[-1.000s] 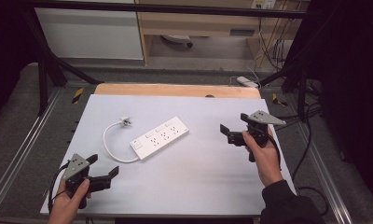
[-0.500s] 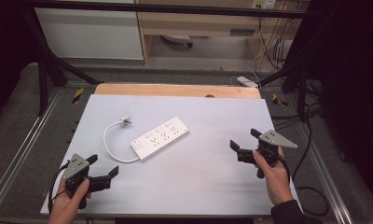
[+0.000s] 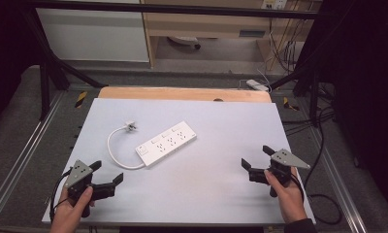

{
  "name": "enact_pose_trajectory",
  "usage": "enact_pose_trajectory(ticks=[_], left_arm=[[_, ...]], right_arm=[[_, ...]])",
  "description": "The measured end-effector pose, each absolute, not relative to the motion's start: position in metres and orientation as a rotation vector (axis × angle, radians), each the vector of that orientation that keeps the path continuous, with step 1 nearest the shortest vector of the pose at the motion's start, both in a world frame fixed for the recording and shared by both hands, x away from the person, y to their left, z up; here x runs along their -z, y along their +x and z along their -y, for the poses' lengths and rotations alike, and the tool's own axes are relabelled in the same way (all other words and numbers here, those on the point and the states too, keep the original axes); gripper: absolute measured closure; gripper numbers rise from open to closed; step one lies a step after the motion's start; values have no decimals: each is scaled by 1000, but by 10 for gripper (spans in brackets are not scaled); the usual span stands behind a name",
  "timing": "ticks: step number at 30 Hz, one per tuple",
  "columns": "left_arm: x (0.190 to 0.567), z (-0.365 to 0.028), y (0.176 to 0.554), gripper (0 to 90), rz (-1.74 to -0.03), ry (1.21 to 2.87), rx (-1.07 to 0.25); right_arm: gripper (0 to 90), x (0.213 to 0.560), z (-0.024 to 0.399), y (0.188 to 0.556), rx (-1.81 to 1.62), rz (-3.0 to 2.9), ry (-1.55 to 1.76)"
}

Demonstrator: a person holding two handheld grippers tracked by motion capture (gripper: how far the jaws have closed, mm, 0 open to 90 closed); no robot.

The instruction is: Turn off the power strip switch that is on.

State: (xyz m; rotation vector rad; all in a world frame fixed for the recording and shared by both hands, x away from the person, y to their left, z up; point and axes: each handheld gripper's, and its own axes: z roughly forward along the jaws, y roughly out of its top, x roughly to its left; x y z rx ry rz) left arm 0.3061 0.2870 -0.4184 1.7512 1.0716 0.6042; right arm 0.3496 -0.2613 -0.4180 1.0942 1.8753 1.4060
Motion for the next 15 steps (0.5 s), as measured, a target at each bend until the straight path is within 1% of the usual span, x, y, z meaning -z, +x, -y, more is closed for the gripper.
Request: enact_pose_trajectory(ticks=[10,15], left_arm=[[418,-286,306,58,-1067,1753,-602],[418,-286,306,58,-1063,1757,-602]], right_arm=[[24,440,246,346,-1377,-2000,1074],[28,449,235,350,-1301,-2083,1068]])
